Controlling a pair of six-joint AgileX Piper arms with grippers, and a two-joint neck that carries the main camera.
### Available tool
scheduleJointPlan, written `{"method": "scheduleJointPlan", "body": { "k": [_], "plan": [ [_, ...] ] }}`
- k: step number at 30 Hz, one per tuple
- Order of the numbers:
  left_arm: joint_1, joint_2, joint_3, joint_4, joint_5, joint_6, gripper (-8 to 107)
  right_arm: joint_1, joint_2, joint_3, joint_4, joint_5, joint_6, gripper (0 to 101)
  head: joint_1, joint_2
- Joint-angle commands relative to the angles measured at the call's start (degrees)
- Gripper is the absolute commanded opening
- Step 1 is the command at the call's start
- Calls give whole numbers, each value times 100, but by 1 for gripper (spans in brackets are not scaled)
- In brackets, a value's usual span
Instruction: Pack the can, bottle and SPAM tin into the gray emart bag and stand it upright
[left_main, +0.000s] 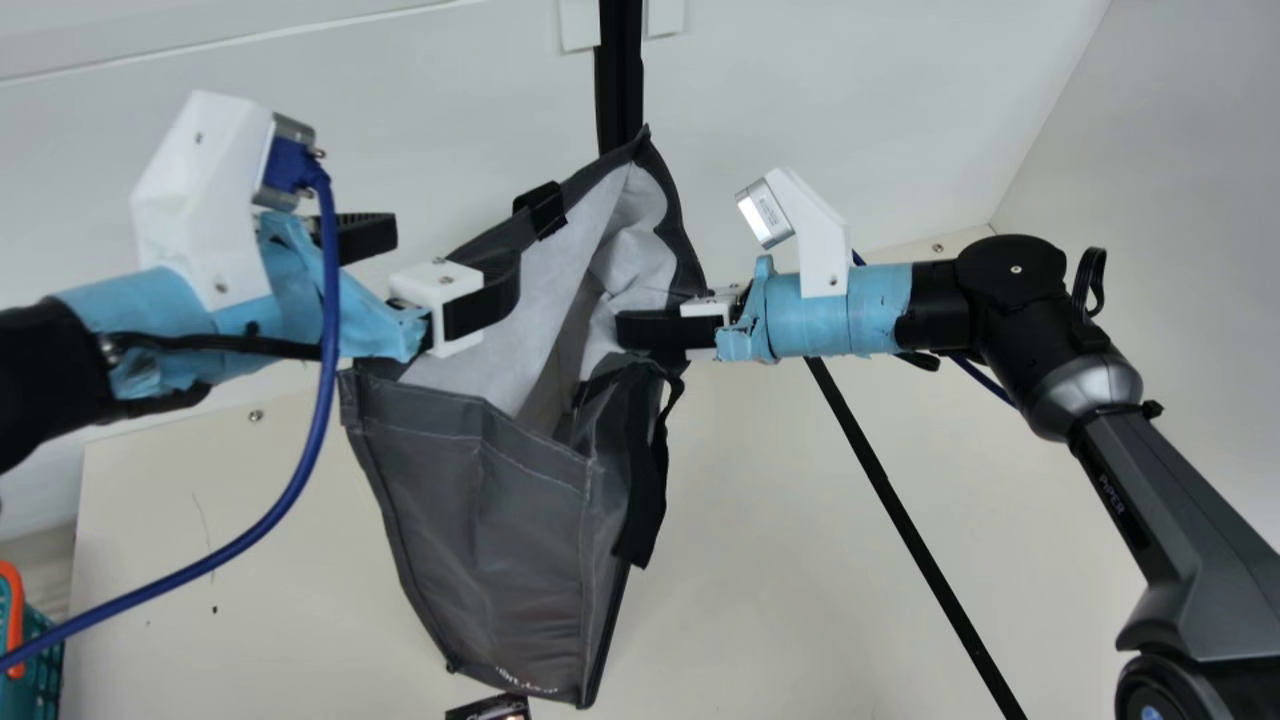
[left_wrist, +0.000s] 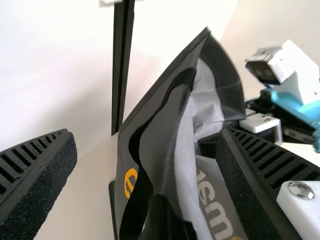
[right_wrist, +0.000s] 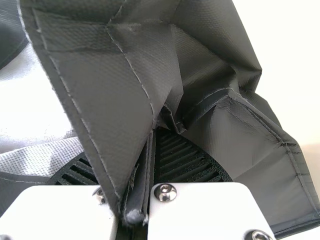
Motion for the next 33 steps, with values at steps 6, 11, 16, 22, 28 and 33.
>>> {"method": "scheduleJointPlan", "body": {
  "k": [6,11,16,22,28,33],
  "plan": [
    [191,-483,333,-81,-134,42,90,0,0,0,0,-4,0,0,-130,-14],
    [342,-851,640,-109,-242,48,90,0,0,0,-5,-4,0,0,-130,-14],
    [499,-1213,969,-86,-328,36,90,0,0,0,-5,-4,0,0,-130,-14],
    [669,-1650,1403,191,-427,-93,90,0,0,0,-5,-4,0,0,-130,-14],
    [809,-2050,1765,927,-370,-422,90,0,0,0,-5,-4,0,0,-130,-14],
    [844,-2315,1966,1854,-145,-873,90,0,0,0,-5,-4,0,0,-130,-14]
  ]
}}
